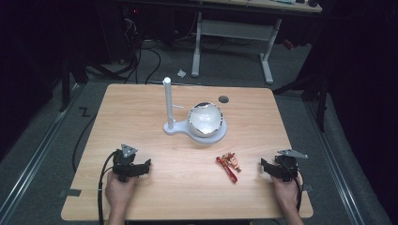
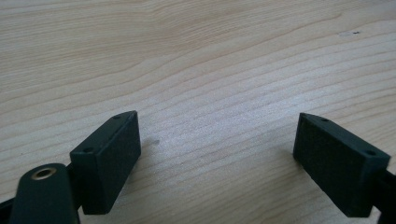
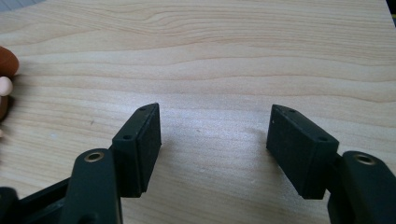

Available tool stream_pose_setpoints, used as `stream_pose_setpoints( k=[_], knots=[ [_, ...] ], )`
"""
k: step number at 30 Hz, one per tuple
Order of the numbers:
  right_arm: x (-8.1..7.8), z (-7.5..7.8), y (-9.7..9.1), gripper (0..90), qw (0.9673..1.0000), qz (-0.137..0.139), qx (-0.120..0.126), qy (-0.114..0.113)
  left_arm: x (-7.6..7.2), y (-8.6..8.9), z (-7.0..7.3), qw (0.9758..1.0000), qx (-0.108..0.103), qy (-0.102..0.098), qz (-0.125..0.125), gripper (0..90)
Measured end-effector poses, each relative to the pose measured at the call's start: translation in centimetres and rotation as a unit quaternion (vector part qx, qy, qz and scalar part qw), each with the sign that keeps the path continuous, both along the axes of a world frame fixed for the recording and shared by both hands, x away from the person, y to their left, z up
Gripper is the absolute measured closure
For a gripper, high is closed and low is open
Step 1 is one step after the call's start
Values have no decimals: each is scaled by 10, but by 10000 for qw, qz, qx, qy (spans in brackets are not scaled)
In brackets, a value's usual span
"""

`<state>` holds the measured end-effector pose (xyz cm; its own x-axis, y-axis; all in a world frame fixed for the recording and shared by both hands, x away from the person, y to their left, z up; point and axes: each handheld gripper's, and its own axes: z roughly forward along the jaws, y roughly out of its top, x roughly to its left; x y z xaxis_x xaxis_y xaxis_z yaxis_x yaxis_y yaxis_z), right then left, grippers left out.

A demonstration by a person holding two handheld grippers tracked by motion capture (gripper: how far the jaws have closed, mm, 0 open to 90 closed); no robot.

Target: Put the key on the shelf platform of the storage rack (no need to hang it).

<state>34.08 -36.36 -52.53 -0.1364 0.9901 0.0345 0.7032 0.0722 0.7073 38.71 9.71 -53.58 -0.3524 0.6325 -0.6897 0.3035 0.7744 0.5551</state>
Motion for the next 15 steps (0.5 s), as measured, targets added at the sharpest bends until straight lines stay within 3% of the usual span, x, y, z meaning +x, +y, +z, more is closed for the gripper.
stream_pose_setpoints(
  k=[4, 7, 15],
  knots=[
    [-3, 3, 0, 365, 9998, 43, 218, -24, 0, 0, 0, 10000, 13, -2, 5, 154],
    [-6, 5, 4, 350, 9997, 145, 165, -78, 0, 0, 0, 10000, 8, -1, 11, 154],
    [-13, 12, 17, 338, 9979, 518, 377, -103, 0, 2, -1, 9999, 68, -42, -77, 154]
  ],
)
